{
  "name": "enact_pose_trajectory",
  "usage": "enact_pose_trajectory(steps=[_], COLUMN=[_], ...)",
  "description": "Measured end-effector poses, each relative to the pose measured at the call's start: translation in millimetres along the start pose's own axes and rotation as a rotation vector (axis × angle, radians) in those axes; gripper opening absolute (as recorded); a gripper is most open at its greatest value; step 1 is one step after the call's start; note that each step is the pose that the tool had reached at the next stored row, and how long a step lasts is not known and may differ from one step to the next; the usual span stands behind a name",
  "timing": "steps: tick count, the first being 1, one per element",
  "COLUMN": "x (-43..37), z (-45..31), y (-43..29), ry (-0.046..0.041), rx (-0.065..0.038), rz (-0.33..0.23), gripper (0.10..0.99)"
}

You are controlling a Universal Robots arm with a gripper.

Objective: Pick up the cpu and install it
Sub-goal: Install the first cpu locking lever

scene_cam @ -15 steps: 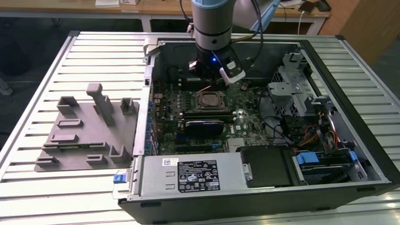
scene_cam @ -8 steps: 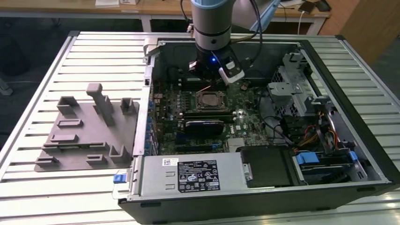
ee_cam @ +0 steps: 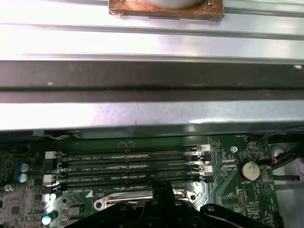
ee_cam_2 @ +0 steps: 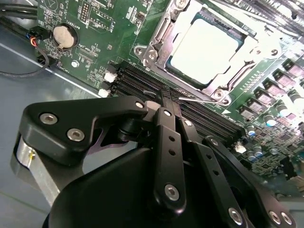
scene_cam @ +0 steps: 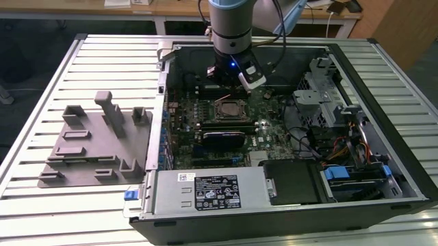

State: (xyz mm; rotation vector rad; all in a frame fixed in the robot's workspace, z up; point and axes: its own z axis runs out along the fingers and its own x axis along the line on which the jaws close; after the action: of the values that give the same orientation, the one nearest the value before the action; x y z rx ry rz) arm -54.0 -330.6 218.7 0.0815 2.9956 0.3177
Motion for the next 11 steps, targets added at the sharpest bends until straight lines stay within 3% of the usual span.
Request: enact_pose_trajectory(steps=[4,11], x=[0.5,1.3], z=[2.8,6.8], y=[1.8,1.1], ry=[-0.0025,-0.0152], rx=[0.010,0.023], rz=[0.009,0.064], gripper=[0.106,0.106])
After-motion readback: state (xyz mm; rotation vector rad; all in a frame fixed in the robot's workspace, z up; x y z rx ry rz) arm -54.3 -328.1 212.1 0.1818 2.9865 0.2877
